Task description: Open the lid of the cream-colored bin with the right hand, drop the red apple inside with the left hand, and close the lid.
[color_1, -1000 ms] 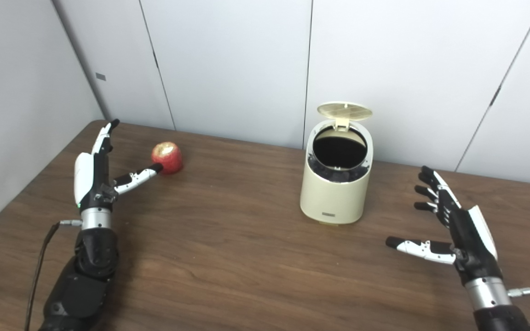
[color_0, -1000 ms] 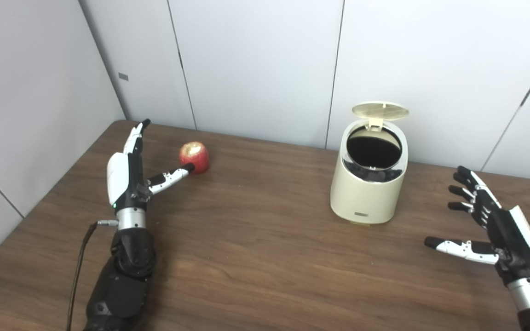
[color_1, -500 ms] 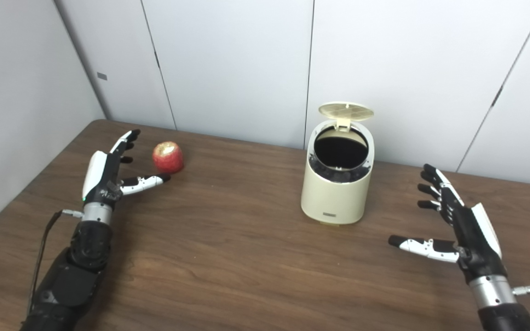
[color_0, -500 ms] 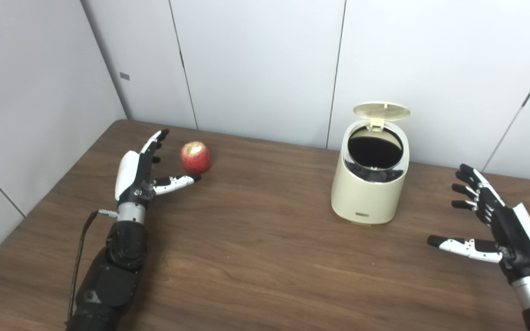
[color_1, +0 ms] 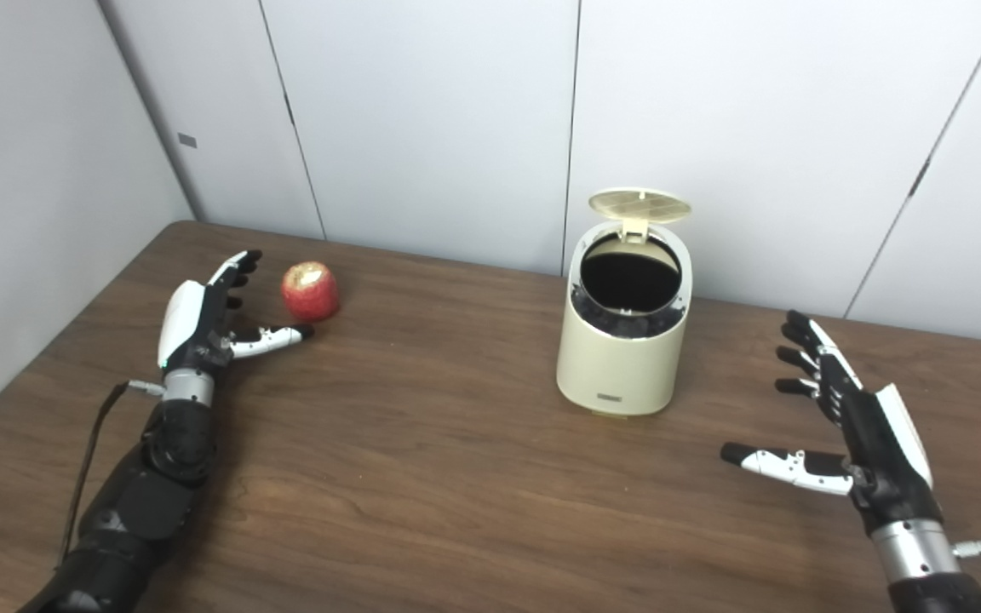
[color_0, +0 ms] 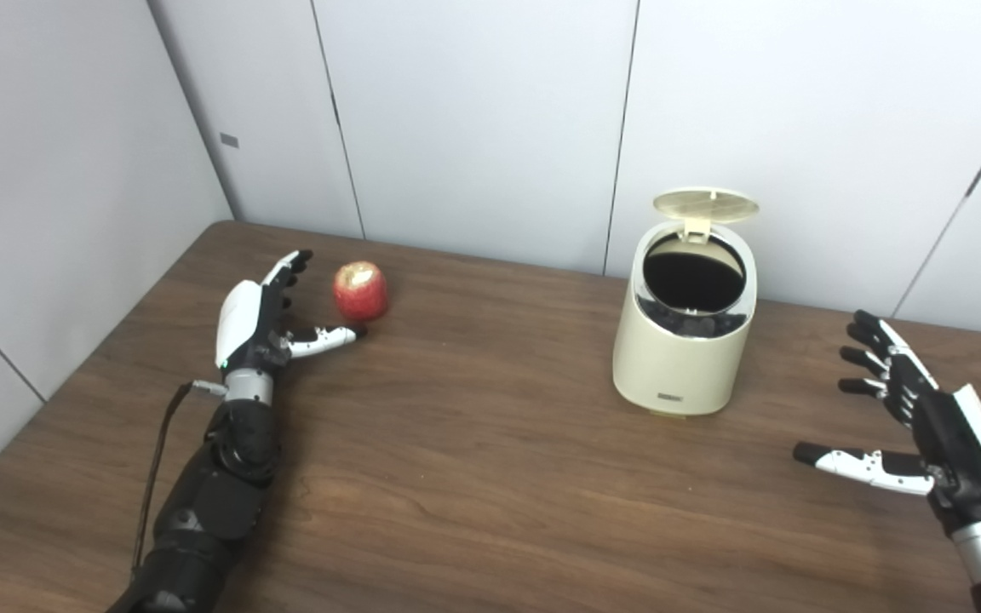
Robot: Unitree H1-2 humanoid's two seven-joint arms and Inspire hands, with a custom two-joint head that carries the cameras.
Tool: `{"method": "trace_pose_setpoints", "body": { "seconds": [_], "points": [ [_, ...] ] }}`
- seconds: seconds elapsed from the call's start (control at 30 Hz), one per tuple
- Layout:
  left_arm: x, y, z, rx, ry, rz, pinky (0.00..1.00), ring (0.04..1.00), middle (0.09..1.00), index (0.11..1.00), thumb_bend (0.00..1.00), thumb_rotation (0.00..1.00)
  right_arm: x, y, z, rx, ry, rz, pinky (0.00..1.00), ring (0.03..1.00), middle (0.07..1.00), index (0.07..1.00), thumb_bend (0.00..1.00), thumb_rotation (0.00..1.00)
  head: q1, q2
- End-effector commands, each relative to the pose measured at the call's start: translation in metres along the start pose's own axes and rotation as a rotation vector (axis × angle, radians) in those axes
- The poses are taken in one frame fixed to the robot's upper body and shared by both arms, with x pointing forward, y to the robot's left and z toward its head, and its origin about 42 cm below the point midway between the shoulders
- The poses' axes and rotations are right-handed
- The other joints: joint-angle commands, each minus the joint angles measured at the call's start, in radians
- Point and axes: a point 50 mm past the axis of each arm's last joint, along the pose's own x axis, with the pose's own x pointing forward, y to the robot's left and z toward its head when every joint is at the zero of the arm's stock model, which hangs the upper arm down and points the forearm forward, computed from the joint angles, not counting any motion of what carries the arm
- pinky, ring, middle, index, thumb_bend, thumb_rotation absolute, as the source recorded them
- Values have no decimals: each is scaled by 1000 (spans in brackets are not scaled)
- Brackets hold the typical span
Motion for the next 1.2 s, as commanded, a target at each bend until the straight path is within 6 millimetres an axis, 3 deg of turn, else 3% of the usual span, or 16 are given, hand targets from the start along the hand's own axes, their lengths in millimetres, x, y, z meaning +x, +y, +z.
{"method": "trace_pose_setpoints", "body": {
  "seconds": [0.0, 0.17, 0.37, 0.57, 0.93, 1.0, 1.03, 1.1, 1.17],
  "points": [
    [26, 16, 21, -6, -68, 82, 708, 847, 861, 887, 959, 233, 7, -12, 17, -15, -67, -24, 747, 878, 926, 940, 749, 87, -1, 1],
    [32, 7, 21, 0, -66, 87, 692, 831, 856, 875, 949, 233, 5, -12, 18, -14, -67, -17, 757, 883, 934, 940, 728, 32, -5, 3],
    [36, -6, 22, -6, -79, 72, 667, 796, 834, 865, 946, 266, 4, -11, 19, -10, -68, -8, 778, 884, 936, 939, 731, 63, -9, 4],
    [39, -18, 25, -41, -99, 20, 720, 811, 835, 853, 946, 248, 3, -9, 22, -11, -70, -6, 778, 881, 939, 937, 725, 45, -13, 8],
    [36, -34, 31, 38, -108, -41, 661, 775, 813, 838, 921, 256, 1, -10, 21, -3, -68, -12, 799, 886, 943, 940, 725, 29, -21, 13],
    [36, -37, 30, 47, -101, -23, 470, 555, 622, 678, 852, 77, 1, -11, 21, -8, -74, -15, 788, 885, 937, 937, 723, 21, -21, 14],
    [37, -37, 30, 49, -98, -16, 438, 515, 583, 645, 841, 39, 1, -12, 21, -12, -75, -16, 784, 885, 936, 937, 722, 19, -21, 15],
    [37, -39, 28, 69, -86, 9, 382, 448, 501, 541, 596, 8, 0, -12, 20, -13, -76, -20, 781, 885, 933, 937, 724, 16, -21, 15],
    [37, -40, 26, 79, -78, 31, 344, 408, 496, 486, 543, 1, 0, -13, 19, -11, -77, -23, 782, 887, 936, 937, 727, 38, -21, 15]
  ]
}}
